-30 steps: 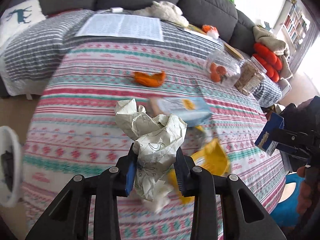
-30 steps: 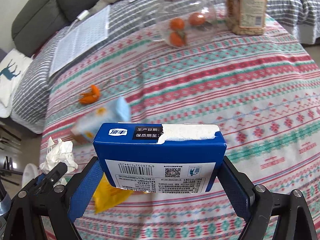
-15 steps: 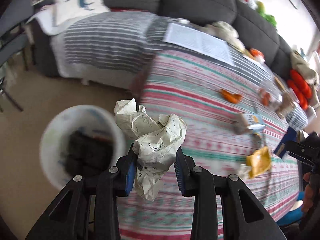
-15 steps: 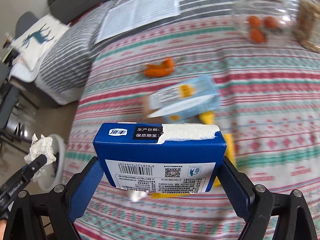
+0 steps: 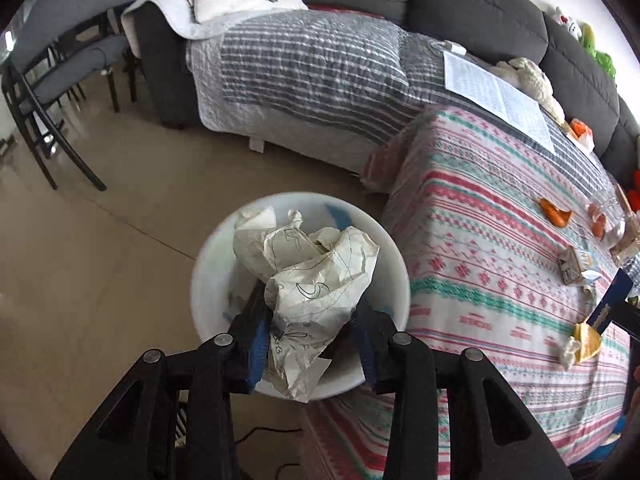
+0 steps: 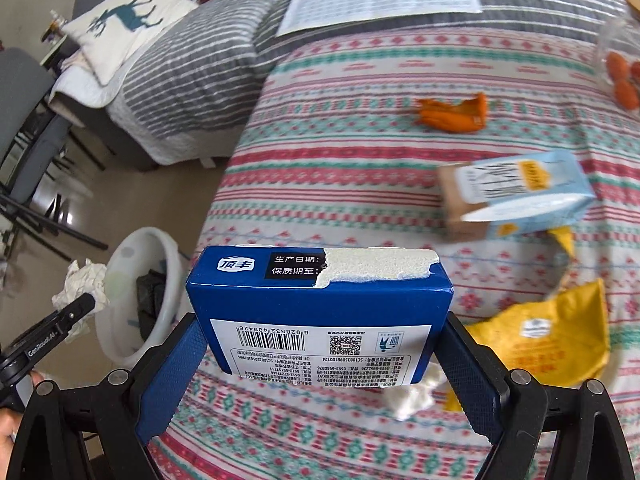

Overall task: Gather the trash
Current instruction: 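Drop the white paper into the white bin with the left gripper while the right drops the blue box in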

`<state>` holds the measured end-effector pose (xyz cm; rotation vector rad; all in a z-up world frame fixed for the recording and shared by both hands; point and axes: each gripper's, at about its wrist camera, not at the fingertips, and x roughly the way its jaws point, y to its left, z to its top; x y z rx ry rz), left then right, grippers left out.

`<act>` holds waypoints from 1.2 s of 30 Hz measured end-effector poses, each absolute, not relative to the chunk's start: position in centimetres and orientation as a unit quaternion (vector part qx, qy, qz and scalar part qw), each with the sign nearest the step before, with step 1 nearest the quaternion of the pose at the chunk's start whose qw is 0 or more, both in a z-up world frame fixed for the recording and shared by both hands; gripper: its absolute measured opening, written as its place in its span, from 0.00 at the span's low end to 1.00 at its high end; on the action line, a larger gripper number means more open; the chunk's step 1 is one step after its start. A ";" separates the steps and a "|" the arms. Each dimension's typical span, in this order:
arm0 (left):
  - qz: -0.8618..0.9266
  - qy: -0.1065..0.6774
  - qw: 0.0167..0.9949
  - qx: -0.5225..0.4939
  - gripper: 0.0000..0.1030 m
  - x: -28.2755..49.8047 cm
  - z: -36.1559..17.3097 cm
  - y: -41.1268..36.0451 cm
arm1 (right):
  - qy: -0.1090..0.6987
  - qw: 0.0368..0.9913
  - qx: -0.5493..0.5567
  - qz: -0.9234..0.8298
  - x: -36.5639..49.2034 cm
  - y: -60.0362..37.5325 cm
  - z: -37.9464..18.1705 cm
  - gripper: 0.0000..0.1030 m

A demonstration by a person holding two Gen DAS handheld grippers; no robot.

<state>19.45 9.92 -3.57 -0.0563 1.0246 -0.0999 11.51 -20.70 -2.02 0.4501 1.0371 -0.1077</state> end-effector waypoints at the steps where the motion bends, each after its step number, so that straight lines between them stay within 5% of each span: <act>1: -0.048 0.491 0.869 -0.026 0.53 19.7 -3.7 10.1 | 0.492 0.843 0.212 -0.048 11.8 -20.3 -2.1 0.91; 2: -0.046 0.500 0.865 -0.024 0.72 19.9 -4.1 10.2 | 0.492 0.843 0.212 -0.044 12.2 -20.0 -2.2 0.91; 3: -0.040 0.505 0.862 -0.019 0.80 20.1 -4.3 10.2 | 0.492 0.844 0.212 -0.040 12.5 -19.6 -2.3 0.91; 15: 0.024 0.537 0.843 0.017 0.92 17.6 -5.3 14.7 | 0.507 0.837 0.206 0.009 17.5 -12.8 -4.8 0.91; 32: 0.045 0.548 0.835 -0.001 0.93 14.9 -5.9 21.5 | 0.494 0.835 0.222 0.093 23.4 -4.0 -8.3 0.93; 36: 0.045 0.546 0.836 0.003 0.93 14.9 -5.8 21.5 | 0.480 0.838 0.240 0.095 23.5 -4.1 -8.4 0.99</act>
